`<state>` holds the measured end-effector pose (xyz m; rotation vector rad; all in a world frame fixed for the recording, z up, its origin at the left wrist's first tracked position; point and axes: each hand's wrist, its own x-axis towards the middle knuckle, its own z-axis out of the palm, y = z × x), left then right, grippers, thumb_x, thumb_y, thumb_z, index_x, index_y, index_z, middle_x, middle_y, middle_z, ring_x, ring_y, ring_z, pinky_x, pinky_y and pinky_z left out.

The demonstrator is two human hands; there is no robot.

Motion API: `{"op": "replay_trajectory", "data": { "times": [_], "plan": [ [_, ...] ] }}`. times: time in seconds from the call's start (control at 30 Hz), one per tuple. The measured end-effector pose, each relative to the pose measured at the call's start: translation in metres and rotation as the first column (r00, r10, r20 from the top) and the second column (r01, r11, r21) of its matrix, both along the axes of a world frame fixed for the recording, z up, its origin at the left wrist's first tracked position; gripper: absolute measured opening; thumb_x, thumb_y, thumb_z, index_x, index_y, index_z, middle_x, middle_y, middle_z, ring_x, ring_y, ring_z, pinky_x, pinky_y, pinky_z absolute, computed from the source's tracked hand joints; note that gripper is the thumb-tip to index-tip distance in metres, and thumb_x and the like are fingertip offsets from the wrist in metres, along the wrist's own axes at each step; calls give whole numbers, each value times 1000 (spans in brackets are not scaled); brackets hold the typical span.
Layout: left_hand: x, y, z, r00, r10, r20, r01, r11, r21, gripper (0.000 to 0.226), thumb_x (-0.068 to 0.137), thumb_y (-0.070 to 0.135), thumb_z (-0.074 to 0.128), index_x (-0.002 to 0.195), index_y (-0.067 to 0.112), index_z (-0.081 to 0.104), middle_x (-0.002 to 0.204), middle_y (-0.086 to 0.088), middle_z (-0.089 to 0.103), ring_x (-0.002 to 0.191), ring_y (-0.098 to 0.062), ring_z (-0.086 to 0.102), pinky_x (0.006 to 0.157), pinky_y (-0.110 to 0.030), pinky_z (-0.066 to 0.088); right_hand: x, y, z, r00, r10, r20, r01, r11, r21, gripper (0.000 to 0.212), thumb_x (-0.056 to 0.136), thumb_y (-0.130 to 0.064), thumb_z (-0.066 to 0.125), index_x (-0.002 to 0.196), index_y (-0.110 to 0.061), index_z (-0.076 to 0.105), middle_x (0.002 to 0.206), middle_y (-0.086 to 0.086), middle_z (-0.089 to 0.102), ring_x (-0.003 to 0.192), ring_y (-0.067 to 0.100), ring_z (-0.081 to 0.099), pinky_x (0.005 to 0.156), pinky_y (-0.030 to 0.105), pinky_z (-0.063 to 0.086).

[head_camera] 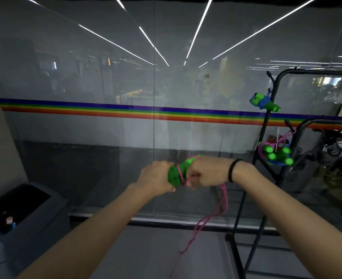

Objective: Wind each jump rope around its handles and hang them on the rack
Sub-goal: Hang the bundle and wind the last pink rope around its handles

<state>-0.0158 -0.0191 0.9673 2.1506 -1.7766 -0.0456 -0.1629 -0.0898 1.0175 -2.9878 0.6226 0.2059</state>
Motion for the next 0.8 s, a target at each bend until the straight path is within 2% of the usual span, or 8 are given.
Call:
{"op": "replay_trajectory", "data": {
  "times": [0.1, 0.2, 0.4, 0.43, 0.5, 0.57, 0.7, 0.8],
  "plan": [
    [-8, 5, 7, 966, -157, 206, 135, 984, 114, 49, 71, 26, 75, 116, 26, 56, 112, -5, 65, 108, -26, 59, 82, -35, 46, -1, -11, 13, 995, 19, 102, -25, 999, 49, 18, 78, -38, 69, 69, -22, 65, 52, -11, 51, 50, 0, 48, 53, 16, 34],
    [-2, 13, 18, 924, -339, 176, 326, 941, 94, 33, 75, 26, 73, 104, 25, 59, 90, 4, 64, 91, -18, 60, 68, -27, 40, -5, -29, 14, 963, -46, 265, -32, 959, 283, 17, 70, -32, 77, 61, -23, 65, 46, -16, 57, 47, -4, 48, 52, 9, 34],
    [10, 18, 21, 850, -493, -186, 458, 866, -202, 30, 67, 23, 81, 92, 28, 65, 74, 11, 64, 65, -2, 56, 62, -24, 45, -12, -36, -10, 807, -83, 584, -464, 522, 716, 15, 77, -35, 69, 76, -20, 68, 61, -9, 61, 50, 5, 55, 50, 16, 45],
    [8, 18, 21, 796, -516, -316, 434, 851, -296, 34, 66, 18, 82, 95, 23, 67, 80, 9, 68, 71, -4, 61, 67, -22, 49, -20, -37, -8, 725, -61, 686, -526, 594, 608, 16, 84, -32, 62, 82, -17, 68, 64, -4, 59, 53, 11, 56, 52, 22, 46],
    [5, 15, 24, 663, -517, -542, 279, 842, -462, 37, 66, 5, 80, 99, 14, 67, 87, 2, 70, 78, -9, 65, 74, -21, 53, -16, -34, -21, 777, -162, 608, -350, 692, 632, 24, 84, -36, 54, 69, -21, 65, 54, -4, 53, 45, 8, 48, 46, 20, 39],
    [6, 10, 28, 599, -451, -661, 82, 856, -510, 29, 68, 1, 78, 93, 8, 65, 76, -2, 67, 65, -10, 62, 60, -21, 53, -17, -38, -29, 803, -306, 511, -114, 763, 636, 32, 87, -41, 47, 62, -21, 51, 49, -3, 36, 39, 4, 32, 41, 15, 27],
    [18, -4, 21, 879, -164, -448, -32, 917, -398, 39, 61, 21, 85, 95, 12, 67, 80, -3, 70, 70, -15, 63, 67, -29, 52, -14, -14, -21, 935, -181, 304, 49, 918, 395, 29, 98, -32, 35, 80, -19, 54, 64, -3, 45, 54, 6, 42, 49, 13, 33],
    [13, -10, 9, 938, -106, -331, 3, 955, -297, 54, 58, 33, 83, 107, 22, 62, 91, -3, 70, 85, -22, 65, 78, -38, 55, -12, -5, -9, 984, -88, 154, 77, 994, 78, 24, 97, -27, 39, 88, -17, 58, 80, -2, 51, 81, 14, 48, 69, 21, 33]
  ]
}}
